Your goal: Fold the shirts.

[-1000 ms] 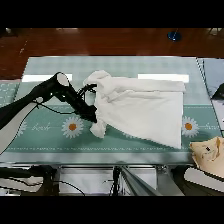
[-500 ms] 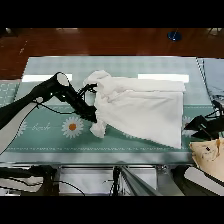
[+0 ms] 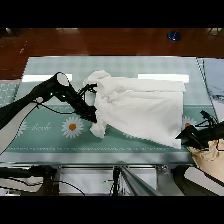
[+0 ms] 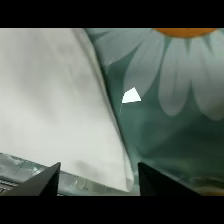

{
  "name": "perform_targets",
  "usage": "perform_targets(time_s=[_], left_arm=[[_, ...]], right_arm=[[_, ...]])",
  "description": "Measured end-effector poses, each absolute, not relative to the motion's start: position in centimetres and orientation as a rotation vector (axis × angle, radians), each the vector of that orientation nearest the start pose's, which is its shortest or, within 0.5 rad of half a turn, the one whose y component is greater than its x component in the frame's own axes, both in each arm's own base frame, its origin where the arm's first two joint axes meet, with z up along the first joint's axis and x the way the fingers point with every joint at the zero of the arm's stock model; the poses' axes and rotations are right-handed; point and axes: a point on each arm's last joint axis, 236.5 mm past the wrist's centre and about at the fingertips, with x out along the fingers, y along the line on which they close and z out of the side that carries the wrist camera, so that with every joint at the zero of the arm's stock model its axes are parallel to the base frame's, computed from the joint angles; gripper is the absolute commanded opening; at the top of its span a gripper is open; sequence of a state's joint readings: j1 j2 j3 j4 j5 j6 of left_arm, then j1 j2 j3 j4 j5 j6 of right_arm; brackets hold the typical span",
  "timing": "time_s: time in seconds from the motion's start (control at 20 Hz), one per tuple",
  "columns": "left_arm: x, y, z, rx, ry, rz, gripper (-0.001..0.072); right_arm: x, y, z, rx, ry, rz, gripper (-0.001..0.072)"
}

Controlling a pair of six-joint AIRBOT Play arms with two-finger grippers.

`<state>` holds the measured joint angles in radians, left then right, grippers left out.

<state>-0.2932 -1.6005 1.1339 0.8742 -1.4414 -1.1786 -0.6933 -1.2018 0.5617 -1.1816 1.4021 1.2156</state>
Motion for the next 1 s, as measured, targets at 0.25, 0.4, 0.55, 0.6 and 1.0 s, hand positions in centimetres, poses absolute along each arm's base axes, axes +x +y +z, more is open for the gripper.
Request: perform_targets(time_s=[0.25,0.4,0.55,0.6,1.0], left_arm=[[25.8,-23.5,-5.8,-0.196,1.76,-0.925,0.0026],[25.8,-23.5,-5.8,-0.196,1.76,-0.925,0.0026],[25.8,-23.5,-5.7,-0.194,1.757,-0.928,0.0022],[25.9,-23.5,-5.6,-0.187,1.746,-0.936,0.0021],[34.6,-21.6,12.2,-0.024,1.143,-0.875,0.002]], right_arm=[[15.7,0.0,-10.5,0.905,1.728,0.086,0.0478],[15.3,1.1,-11.7,0.865,1.744,0.09,0.0025],[16.4,2.3,-11.6,0.828,1.717,0.131,0.0024],[17.8,2.1,-11.4,0.798,1.66,0.135,0.0024],[31.0,2.6,13.9,0.589,0.88,0.334,0.0024]])
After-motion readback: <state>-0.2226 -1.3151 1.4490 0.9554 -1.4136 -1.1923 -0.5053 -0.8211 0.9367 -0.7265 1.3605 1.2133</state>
